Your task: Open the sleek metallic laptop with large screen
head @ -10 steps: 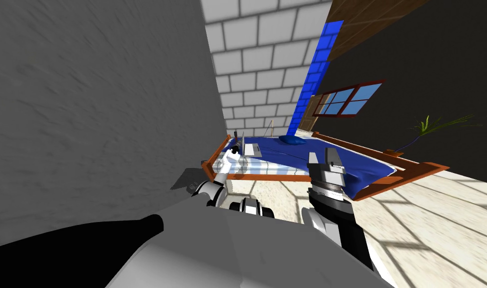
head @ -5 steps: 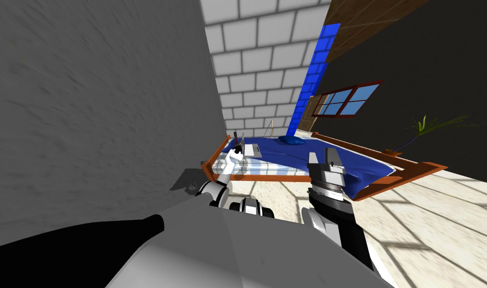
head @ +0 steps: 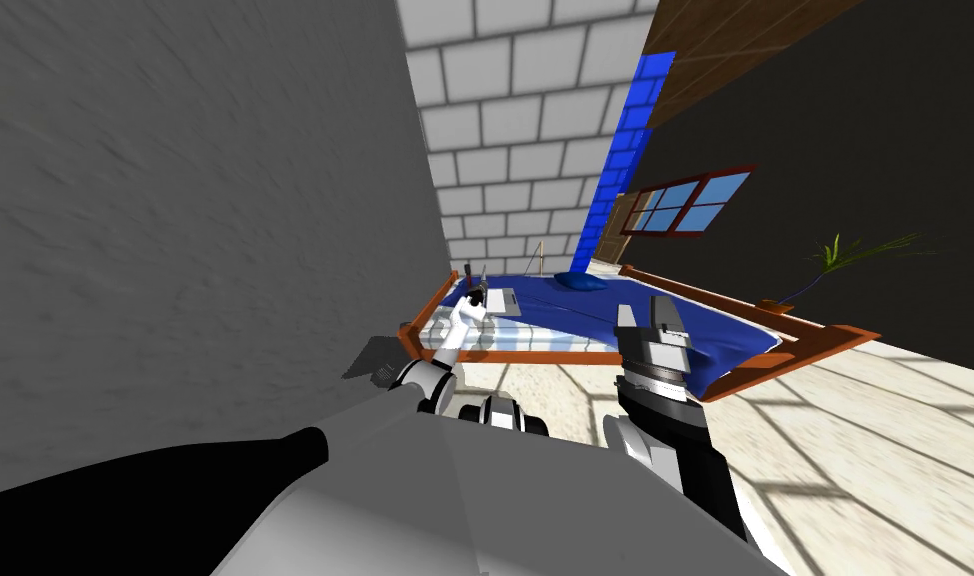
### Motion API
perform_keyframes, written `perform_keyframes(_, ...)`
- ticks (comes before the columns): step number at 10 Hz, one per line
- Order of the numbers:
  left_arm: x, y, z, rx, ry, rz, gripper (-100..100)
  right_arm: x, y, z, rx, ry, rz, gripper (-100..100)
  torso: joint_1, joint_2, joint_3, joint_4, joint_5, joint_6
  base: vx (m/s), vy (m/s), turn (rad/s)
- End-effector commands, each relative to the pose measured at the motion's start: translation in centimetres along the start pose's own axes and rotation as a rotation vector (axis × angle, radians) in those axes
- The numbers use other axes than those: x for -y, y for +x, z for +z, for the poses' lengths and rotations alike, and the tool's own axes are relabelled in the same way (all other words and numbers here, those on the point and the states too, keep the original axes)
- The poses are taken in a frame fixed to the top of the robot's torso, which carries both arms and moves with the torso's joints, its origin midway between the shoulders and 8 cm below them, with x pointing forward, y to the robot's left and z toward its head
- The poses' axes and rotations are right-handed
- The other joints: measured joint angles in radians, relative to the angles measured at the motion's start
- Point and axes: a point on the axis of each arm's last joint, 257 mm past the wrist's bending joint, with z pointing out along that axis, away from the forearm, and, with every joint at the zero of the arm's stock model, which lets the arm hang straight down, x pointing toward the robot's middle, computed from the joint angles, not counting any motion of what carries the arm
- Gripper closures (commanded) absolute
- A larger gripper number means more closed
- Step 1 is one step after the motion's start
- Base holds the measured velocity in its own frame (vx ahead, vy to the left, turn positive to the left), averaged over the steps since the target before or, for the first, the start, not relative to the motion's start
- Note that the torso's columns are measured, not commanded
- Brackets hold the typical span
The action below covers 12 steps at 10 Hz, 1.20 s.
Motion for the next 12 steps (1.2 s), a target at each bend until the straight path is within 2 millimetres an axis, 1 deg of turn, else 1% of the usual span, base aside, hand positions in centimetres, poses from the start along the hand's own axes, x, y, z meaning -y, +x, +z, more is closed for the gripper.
perform_keyframes(1, -0.4, 0.6, -0.1, -0.010, -0.025, 0.103, 100, 0.0, 0.0, 0.0, 0.000, 0.000, 0.000, 0, -0.001, -0.001, -0.001, -0.001, 0.000, 0.002, -0.016, -0.089, -0.031)
perform_keyframes(5, -1.1, 0.3, 0.0, -0.005, -0.056, 0.257, 100, 0.0, 0.0, 0.0, 0.000, 0.000, 0.000, 0, 0.000, -0.004, -0.003, 0.001, 0.000, 0.002, 0.003, -0.086, -0.045)
perform_keyframes(6, -1.2, -0.1, 0.0, 0.001, -0.053, 0.235, 100, 0.0, 0.0, 0.0, 0.000, 0.000, 0.000, 0, 0.000, -0.002, -0.002, 0.001, 0.000, 0.001, 0.002, -0.044, -0.005)
perform_keyframes(7, -2.4, 0.5, -0.1, -0.003, -0.071, 0.322, 100, 0.0, 0.0, 0.0, 0.000, 0.000, 0.000, 0, 0.005, 0.000, 0.000, 0.004, 0.001, -0.002, 0.023, -0.077, -0.052)
perform_keyframes(8, -3.0, 0.7, -0.2, -0.005, -0.079, 0.362, 100, 0.0, 0.0, 0.0, 0.000, 0.000, 0.000, 0, 0.005, 0.001, 0.001, 0.003, 0.001, -0.004, 0.027, -0.126, -0.035)
perform_keyframes(9, -4.2, 1.2, -0.4, -0.010, -0.094, 0.442, 100, 0.0, 0.0, 0.0, 0.000, 0.000, 0.000, 0, 0.004, 0.000, 0.000, 0.001, 0.001, -0.004, 0.020, -0.159, -0.038)
perform_keyframes(12, -5.9, 2.0, -0.7, -0.019, -0.114, 0.563, 100, 0.0, 0.0, 0.0, 0.000, 0.000, 0.000, 0, 0.006, -0.004, -0.002, 0.000, 0.002, -0.003, 0.035, -0.145, -0.032)
